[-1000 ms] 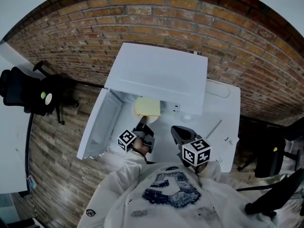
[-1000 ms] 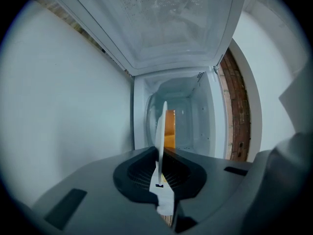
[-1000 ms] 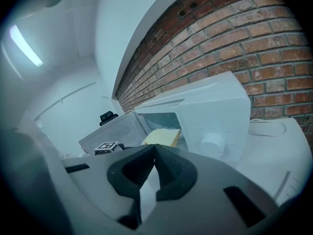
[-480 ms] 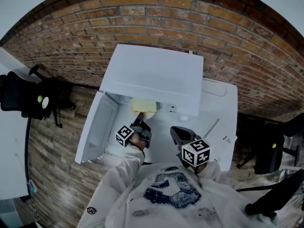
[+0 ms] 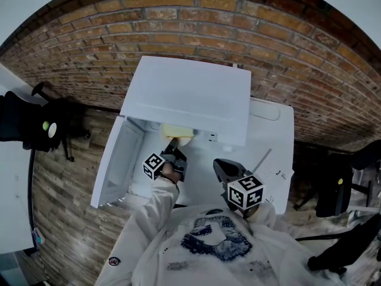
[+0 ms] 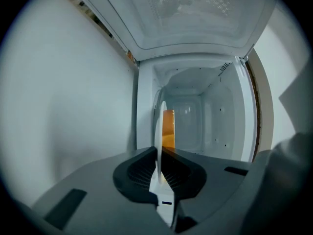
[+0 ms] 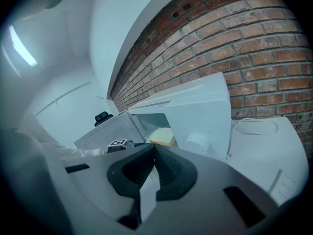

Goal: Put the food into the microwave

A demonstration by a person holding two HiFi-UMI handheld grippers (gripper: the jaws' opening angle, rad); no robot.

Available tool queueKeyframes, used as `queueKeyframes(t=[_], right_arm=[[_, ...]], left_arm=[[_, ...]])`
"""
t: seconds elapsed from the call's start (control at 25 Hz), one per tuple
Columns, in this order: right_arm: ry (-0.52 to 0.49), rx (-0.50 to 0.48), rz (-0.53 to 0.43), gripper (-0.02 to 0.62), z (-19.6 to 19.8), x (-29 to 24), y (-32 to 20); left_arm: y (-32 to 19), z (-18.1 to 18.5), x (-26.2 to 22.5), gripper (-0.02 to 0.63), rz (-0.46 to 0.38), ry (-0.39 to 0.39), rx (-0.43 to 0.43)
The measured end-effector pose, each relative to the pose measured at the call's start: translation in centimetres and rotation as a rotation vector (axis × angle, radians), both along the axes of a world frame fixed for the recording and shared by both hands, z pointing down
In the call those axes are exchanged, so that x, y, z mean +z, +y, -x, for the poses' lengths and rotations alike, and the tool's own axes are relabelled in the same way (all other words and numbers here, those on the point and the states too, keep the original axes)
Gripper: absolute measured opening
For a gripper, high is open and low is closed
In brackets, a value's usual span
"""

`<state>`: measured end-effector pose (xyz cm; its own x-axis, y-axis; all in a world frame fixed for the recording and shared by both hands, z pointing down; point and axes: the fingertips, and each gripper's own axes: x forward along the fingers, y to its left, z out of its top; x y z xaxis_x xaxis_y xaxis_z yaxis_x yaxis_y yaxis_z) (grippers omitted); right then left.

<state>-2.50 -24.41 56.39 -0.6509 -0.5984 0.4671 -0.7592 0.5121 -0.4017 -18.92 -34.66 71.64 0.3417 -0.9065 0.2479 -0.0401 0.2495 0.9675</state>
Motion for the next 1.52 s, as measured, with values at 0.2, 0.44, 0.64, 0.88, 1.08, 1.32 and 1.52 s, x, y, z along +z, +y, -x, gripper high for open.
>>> queueKeyframes(t=[0.2, 0.44, 0.64, 0.88, 1.08, 1.32, 1.52], right_arm=[[0.004, 0.003, 0.005, 0.014, -0.2, 0.1, -0.1], [0.002, 0.011, 0.017, 0.014, -0.3, 0.4, -0.2], [0.001, 0.015, 0.018, 0.014, -0.4, 0.4, -0.3], [0.001, 0.019, 0.024, 0.014, -0.4, 0.5, -0.3], [0.0, 0.016, 0.024, 0.014, -0.5, 0.5, -0.2], [-0.006, 0.015, 0.023, 0.014, -0.4, 0.6, 0.0], [-0.014, 0.011, 0.02, 0.014, -0.3, 0.4, 0.2]], left_arm=[[-0.6, -0.1, 0.3, 0.026, -0.004, 0.016, 0.007], [-1.2, -0.5, 0.0, 0.028, -0.014, 0.022, 0.021], [-1.2, -0.7, 0.1, 0.038, -0.01, 0.016, 0.037], [-1.1, -1.2, 0.3, 0.101, -0.022, 0.02, 0.061], [-0.9, -1.4, 0.2, 0.127, -0.03, 0.021, 0.071], [-0.1, -1.7, -0.5, 0.127, -0.045, 0.025, 0.078], [1.0, -2.1, -1.0, 0.127, -0.048, 0.039, 0.076]])
